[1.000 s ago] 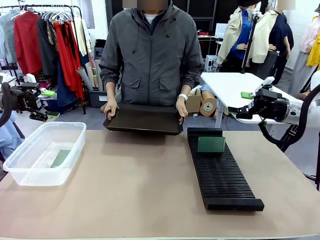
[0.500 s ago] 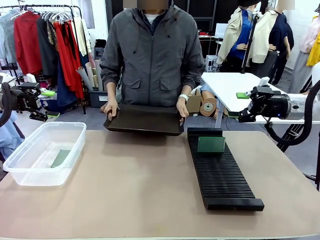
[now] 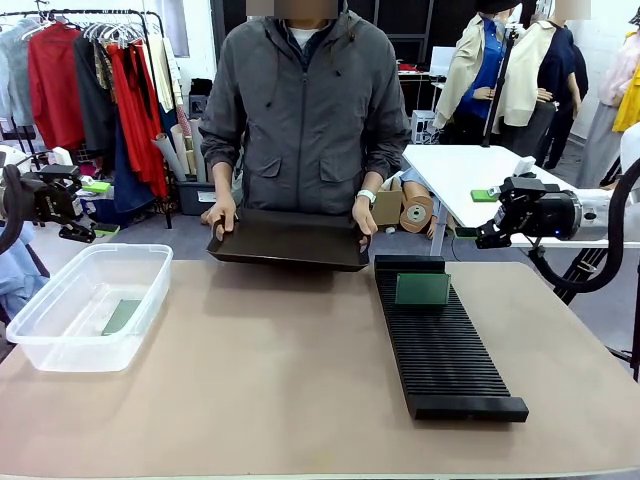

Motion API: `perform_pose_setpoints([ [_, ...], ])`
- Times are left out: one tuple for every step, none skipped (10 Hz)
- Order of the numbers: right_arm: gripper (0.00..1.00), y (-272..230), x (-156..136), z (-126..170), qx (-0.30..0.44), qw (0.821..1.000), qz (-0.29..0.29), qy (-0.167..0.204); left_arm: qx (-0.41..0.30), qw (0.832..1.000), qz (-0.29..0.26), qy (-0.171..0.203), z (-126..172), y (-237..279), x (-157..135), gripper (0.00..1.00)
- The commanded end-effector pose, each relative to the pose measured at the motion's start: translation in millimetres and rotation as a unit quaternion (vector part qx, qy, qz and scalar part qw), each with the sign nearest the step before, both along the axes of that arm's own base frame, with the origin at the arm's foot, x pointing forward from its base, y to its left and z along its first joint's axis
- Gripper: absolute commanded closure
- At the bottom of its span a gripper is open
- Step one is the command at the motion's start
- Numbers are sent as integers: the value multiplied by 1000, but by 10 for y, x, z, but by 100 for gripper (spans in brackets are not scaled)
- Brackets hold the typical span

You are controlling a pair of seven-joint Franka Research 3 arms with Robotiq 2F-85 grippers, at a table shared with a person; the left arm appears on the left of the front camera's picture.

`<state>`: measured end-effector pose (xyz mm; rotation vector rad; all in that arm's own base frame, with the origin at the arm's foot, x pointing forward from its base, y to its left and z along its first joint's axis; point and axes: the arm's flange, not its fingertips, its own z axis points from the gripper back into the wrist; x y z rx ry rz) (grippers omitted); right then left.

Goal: Sort PCBs into racks and boxes based on the side picked up.
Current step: If the short side of the Blank PCB is picked up, insert it into the PCB Rack ; if the long side is picked up, place it in the Organizing box.

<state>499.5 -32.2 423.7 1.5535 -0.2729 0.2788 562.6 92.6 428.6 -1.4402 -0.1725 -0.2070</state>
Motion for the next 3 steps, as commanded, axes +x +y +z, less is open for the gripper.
perform_pose_setpoints([
  [0,-5,2,20,0,1000,-3,-2,-3,1000,-3,0,14,11,-14,0],
  [0,-5,2,20,0,1000,-3,-2,-3,1000,-3,0,14,11,-14,0],
  [0,-5,2,20,0,1000,-3,-2,-3,1000,-3,0,14,11,-14,0],
])
